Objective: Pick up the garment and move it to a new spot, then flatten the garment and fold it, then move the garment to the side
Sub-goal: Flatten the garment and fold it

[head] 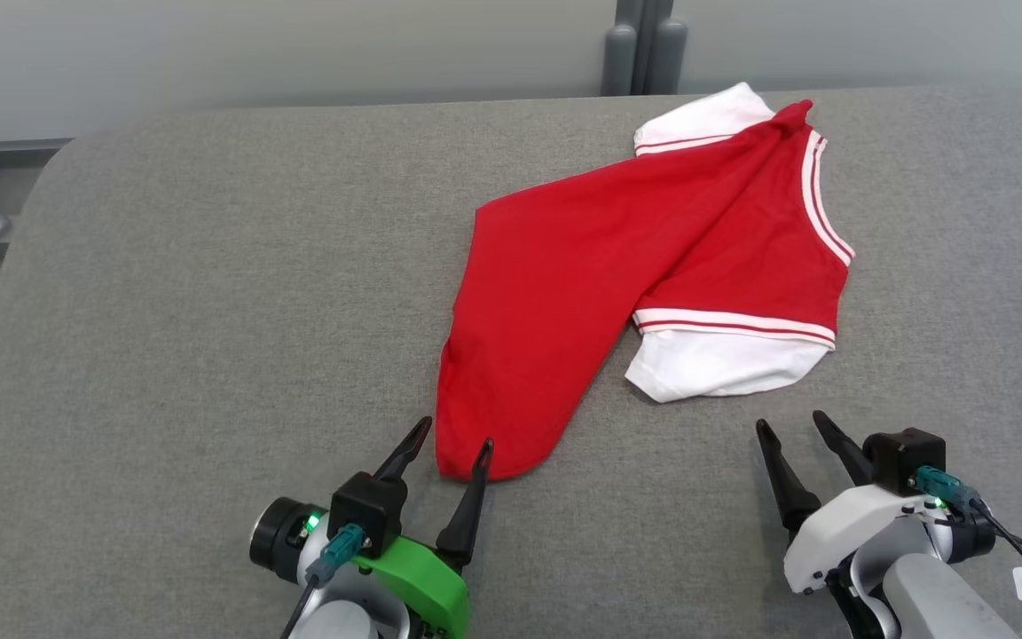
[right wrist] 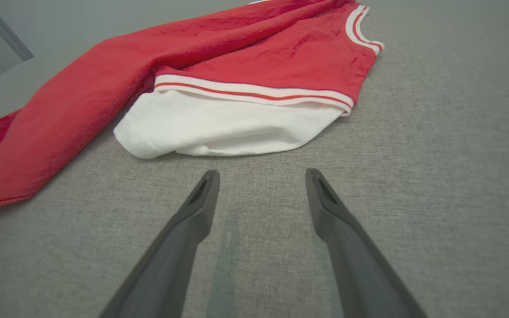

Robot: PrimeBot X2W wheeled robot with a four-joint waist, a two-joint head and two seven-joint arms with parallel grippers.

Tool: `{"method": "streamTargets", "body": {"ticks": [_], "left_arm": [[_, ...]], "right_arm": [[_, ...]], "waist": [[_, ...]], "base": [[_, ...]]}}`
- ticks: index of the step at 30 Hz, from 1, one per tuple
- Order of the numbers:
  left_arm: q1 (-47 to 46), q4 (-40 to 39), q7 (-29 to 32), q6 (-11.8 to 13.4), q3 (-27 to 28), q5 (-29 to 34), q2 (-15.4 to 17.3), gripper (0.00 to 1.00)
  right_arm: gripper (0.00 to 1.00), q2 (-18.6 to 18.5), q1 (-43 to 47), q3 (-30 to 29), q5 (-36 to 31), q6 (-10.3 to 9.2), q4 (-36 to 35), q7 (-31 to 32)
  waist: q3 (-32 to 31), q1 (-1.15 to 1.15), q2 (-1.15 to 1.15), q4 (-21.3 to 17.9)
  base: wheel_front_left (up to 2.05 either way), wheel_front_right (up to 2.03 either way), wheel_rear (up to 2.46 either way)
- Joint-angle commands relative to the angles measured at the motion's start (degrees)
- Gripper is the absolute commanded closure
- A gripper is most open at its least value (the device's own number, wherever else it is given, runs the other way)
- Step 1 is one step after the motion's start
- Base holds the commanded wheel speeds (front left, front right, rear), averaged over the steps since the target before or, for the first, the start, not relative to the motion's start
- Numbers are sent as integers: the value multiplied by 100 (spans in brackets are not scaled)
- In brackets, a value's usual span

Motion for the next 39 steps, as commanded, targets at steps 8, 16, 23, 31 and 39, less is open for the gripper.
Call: {"method": "streamTargets", "body": {"ticks": [8, 16, 23, 31, 39], "left_arm": [[103, -13, 1, -6, 7, 29, 23, 0], [139, -42, 2, 29, -9, -48, 22, 0], [179, -92, 2, 37, -34, -85, 23, 0], [191, -55, 2, 5, -38, -56, 22, 0], [266, 0, 2, -12, 20, -65, 23, 0]], "right_arm": [[0, -31, -406, 451, -31, -9, 290, -21], [0, -40, -822, 655, -86, -9, 707, -22], [0, -94, -510, 623, -17, -9, 456, -22], [0, -120, -479, 608, -33, -9, 508, -22], [0, -57, -603, 686, -114, -9, 708, -6]], "waist": [[127, 0, 0, 500], [178, 0, 0, 765], [157, 0, 0, 825], [135, 0, 0, 851], [118, 0, 0, 907]], "base": [[0, 0, 0], [0, 0, 0], [0, 0, 0], [0, 0, 0], [0, 0, 0]]}}
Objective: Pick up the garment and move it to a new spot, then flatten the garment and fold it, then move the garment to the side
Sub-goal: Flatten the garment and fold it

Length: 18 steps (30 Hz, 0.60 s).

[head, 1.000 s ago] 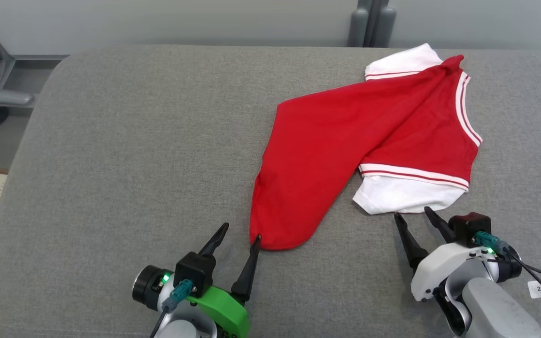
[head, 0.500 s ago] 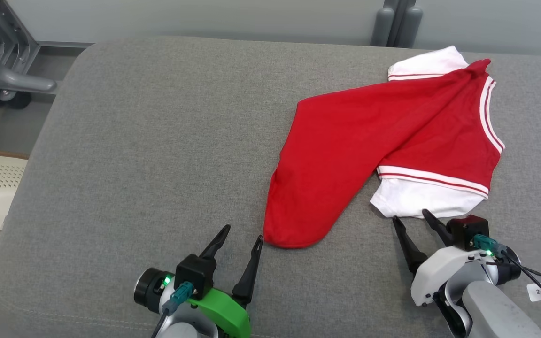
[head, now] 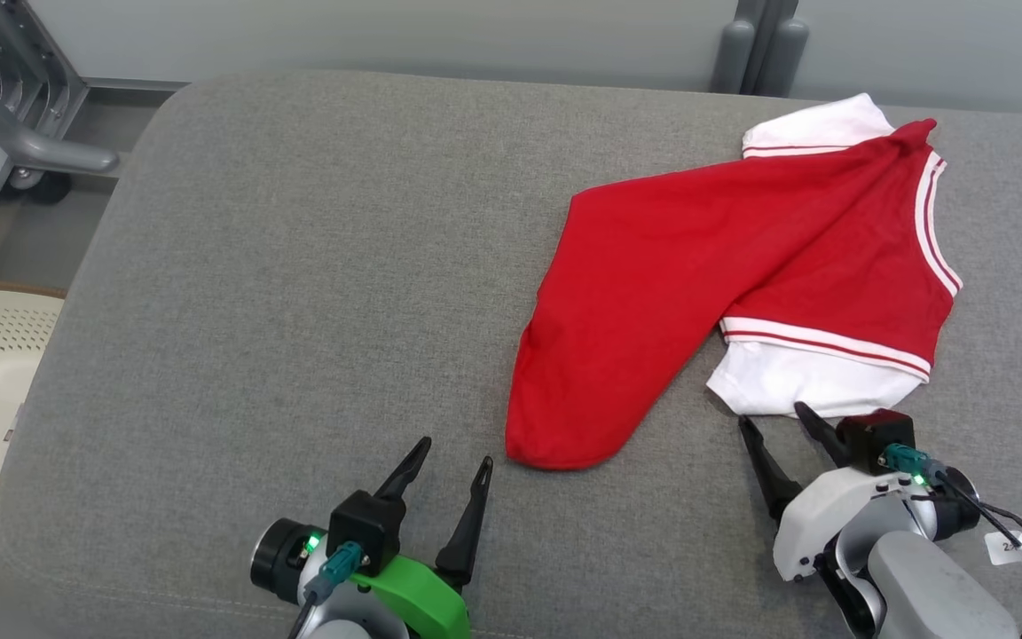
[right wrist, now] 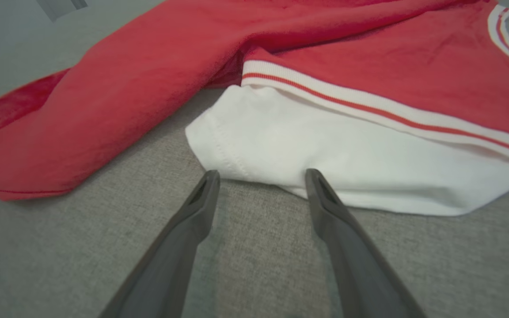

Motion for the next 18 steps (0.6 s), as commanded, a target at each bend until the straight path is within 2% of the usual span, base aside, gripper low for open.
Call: {"method": "streamTargets", "body": {"ticks": [1, 2, 3, 4, 5, 6, 12, 15, 18], "left_arm": [[67, 17, 1, -15, 24, 3, 21, 0], [59, 22, 2, -18, 22, -3, 21, 0], [48, 24, 2, -23, 15, -16, 21, 0], [34, 18, 2, -29, 14, -33, 22, 0], [15, -4, 2, -31, 8, -45, 22, 0], [1, -12, 1, -38, 2, -42, 21, 0], [26, -24, 1, -23, 25, -64, 22, 0], [126, -67, 2, -19, 53, -65, 22, 0], [212, -109, 2, -27, 82, -64, 22, 0]], "right_arm": [[0, 12, -105, 62, -74, -9, 220, 65], [0, 43, -176, 89, -70, -9, 331, 90], [24, 64, -238, 140, -84, -9, 466, 159], [63, 78, -299, 167, -79, -9, 572, 179], [84, 84, -382, 184, -60, -8, 667, 174], [100, 79, -454, 194, -62, -8, 762, 162], [100, -24, -749, 131, 23, -6, 947, 40], [100, -175, -757, 29, 111, -6, 751, -9], [100, -369, -627, -231, 162, -6, 265, -19]], "waist": [[2, 0, 0, 6], [7, 0, 0, 11], [13, 0, 0, 18], [21, 0, 0, 25], [30, 0, 0, 31], [35, 0, 0, 36], [-11, 0, 0, 23], [-113, 0, 0, -35], [-222, 0, 0, -117]], "base": [[0, 0, 0], [0, 0, 0], [0, 0, 0], [0, 0, 0], [0, 0, 0], [0, 0, 0], [0, 0, 0], [0, 0, 0], [0, 0, 0]]}}
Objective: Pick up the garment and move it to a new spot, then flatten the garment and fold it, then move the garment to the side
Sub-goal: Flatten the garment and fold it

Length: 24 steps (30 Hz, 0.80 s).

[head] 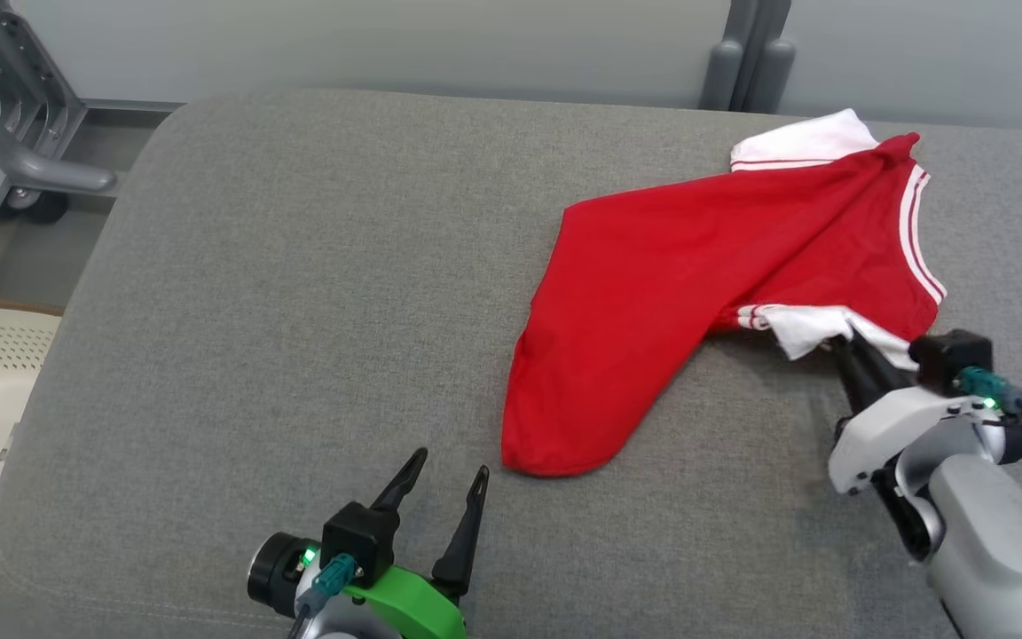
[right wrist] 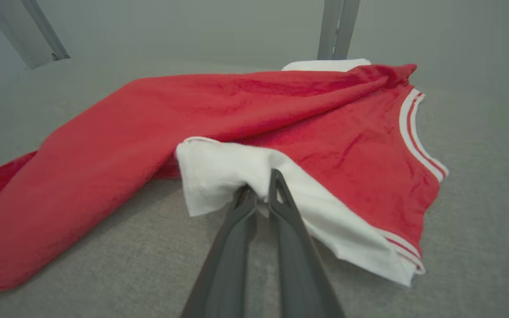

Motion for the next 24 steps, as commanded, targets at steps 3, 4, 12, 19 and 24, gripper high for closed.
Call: {"method": "streamTargets", "body": {"ticks": [3, 4, 12, 19, 24], "left_arm": [[126, -51, 2, 3, 43, -23, 22, 0], [150, -59, 2, 8, 51, -25, 21, 0], [225, -82, 2, 30, 12, -104, 22, 0], [214, -9, 2, 61, 16, -145, 22, 0], [209, 30, 2, 71, 99, -43, 22, 0]], "right_arm": [[100, -253, 290, -332, -23, -1, -552, -20], [100, -325, 351, -429, -58, -1, -743, -21], [100, -667, 1065, -787, 7, -1, -2277, 646], [0, -594, 2007, -1085, 167, -4, -3230, 1656], [0, -291, 2298, -1542, -149, -2, -3572, 1515]], "waist": [[-154, 0, 0, -136], [-172, 0, 0, -159], [-250, 0, 0, -214], [-239, 0, 0, -187], [-308, 0, 0, -306]], "base": [[0, 0, 0], [0, 0, 0], [0, 0, 0], [0, 0, 0], [0, 0, 0]]}}
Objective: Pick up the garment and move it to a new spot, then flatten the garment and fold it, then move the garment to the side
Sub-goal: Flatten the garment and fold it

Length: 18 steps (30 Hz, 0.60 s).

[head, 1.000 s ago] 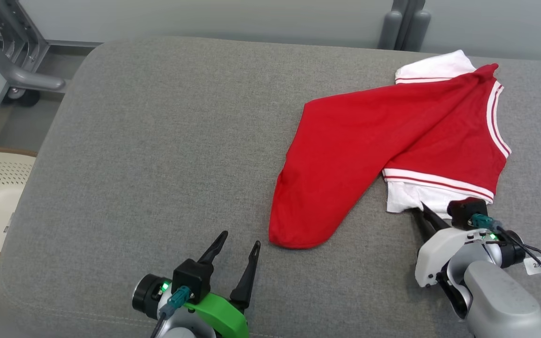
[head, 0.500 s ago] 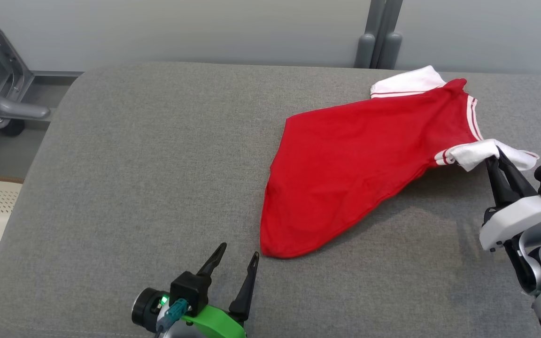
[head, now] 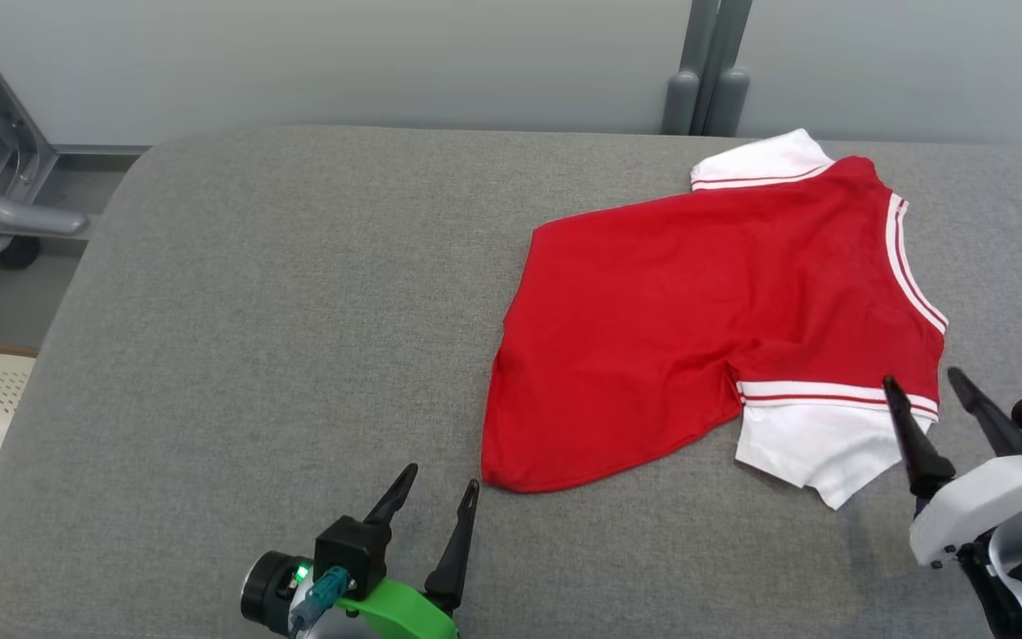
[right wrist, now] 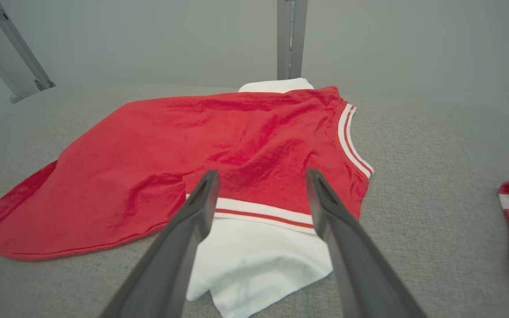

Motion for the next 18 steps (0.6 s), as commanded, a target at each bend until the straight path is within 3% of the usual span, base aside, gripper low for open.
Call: {"method": "streamTargets", "body": {"ticks": [1, 10, 18], "left_arm": [[14, -11, 2, 20, 40, 58, 19, 0], [-172, -193, 2, 84, 66, 144, 21, 0], [-362, -378, 2, 134, -20, 195, 21, 0]], "right_arm": [[0, 91, 75, -240, -182, -3, -63, -120], [0, 314, 207, -945, -633, -2, 515, -421], [0, 267, -374, -913, -706, -2, 1266, -747]], "waist": [[-35, 0, 0, -93], [187, 0, 0, -261], [523, 0, 0, -271]], "base": [[0, 0, 0], [0, 0, 0], [0, 0, 0]]}}
